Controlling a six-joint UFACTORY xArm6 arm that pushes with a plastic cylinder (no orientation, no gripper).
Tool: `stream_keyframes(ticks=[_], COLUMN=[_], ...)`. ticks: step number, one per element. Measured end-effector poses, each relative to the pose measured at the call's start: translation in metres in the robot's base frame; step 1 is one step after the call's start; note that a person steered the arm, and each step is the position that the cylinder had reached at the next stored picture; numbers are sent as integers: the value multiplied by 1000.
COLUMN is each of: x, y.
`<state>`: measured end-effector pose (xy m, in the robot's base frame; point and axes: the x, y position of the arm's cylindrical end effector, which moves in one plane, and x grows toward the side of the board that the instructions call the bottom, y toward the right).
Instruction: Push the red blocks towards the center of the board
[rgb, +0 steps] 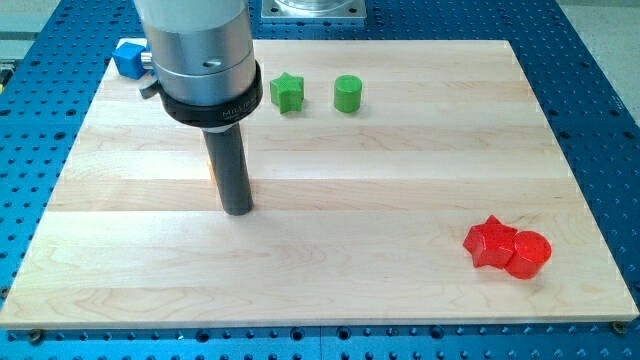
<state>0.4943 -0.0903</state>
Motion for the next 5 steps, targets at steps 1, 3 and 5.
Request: stream_keyframes(ticks=[1, 3, 5], x=[-25, -43, -42], y=[2, 20, 233])
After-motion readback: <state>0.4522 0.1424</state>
